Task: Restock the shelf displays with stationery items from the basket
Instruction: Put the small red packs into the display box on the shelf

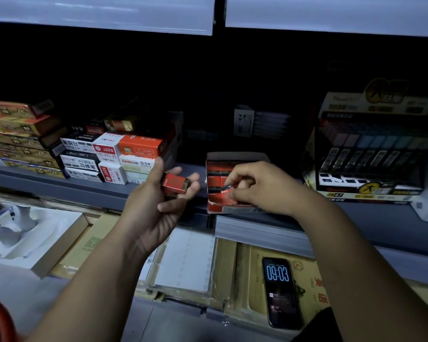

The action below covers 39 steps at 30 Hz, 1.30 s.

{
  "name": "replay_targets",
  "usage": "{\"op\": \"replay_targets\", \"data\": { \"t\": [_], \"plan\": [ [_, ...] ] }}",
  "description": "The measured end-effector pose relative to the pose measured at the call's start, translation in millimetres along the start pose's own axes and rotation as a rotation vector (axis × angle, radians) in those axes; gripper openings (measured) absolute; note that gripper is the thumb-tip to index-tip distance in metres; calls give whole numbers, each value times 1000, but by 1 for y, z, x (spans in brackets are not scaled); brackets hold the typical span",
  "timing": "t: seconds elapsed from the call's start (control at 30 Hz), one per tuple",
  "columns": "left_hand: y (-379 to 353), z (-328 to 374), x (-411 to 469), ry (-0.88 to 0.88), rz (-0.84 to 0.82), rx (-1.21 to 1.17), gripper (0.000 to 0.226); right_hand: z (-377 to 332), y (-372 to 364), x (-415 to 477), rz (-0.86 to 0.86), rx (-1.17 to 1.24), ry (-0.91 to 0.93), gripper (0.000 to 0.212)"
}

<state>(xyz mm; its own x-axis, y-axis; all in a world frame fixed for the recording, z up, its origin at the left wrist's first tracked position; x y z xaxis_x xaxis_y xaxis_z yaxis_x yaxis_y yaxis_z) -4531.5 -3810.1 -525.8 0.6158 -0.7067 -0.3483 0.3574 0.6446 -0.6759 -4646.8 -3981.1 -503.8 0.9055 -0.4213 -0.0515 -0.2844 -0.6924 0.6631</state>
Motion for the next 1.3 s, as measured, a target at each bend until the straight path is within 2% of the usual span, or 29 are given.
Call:
{"op": "replay_targets", "data": {
  "t": [0.23, 0.33, 0.43, 0.5, 0.6, 0.7, 0.83, 0.93, 1.03, 1.07, 1.13, 1.2, 1.3],
  "plan": [
    [0, -3, 3, -18, 49, 80, 39, 2, -3, 1, 38, -28, 17, 11],
    [-2, -2, 3, -8, 27, 138, 41, -2, -7, 0, 152, -50, 71, 8],
    [-3, -4, 3, -12, 1, 296, 47, -20, -12, -4, 227, 140, 195, 2],
    [-8, -6, 2, -13, -87, 366, 56, -33, -16, -8, 184, 209, 262, 4],
    [-19, -13, -5, -1, -246, 471, 53, -42, -28, -10, 54, 244, 242, 10],
    [-22, -16, -7, -9, -277, 521, 53, -46, -32, -10, 26, 152, 238, 19],
    [-17, -15, -2, 23, -299, 418, 55, -41, -29, -9, -14, 307, 170, 15],
    [-15, -14, 1, 15, -272, 318, 51, -35, -24, -5, 77, 444, 146, 9],
    [-12, -12, 3, -4, -205, 305, 33, -31, -11, -4, 150, 512, 139, 8],
    [-12, -11, 3, -5, -196, 299, 34, -29, -6, -4, 170, 519, 131, 8],
    [-10, -10, 5, -6, -150, 257, 45, -23, 5, -6, 206, 479, 116, 14],
    [-8, -10, 7, -15, -117, 214, 46, -13, 13, -7, 239, 359, 105, 20],
    [-10, -10, 6, -35, -112, 211, 45, -1, 20, -9, 252, 215, 94, 15]
  ]
}}
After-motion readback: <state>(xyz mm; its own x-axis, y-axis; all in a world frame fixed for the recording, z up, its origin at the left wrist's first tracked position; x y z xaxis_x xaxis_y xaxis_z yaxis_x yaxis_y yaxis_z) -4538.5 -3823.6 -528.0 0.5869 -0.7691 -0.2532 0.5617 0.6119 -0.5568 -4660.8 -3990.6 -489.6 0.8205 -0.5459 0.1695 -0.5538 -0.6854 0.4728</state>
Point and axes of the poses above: each hand's wrist, its own x-axis towards the middle knuckle, its own y-axis out of the back of the hand, z = x × y, the point moved 3 cm from there along x, towards the middle knuckle, and after that the axes turned 2 degrees about x, right-handed, at the moved point
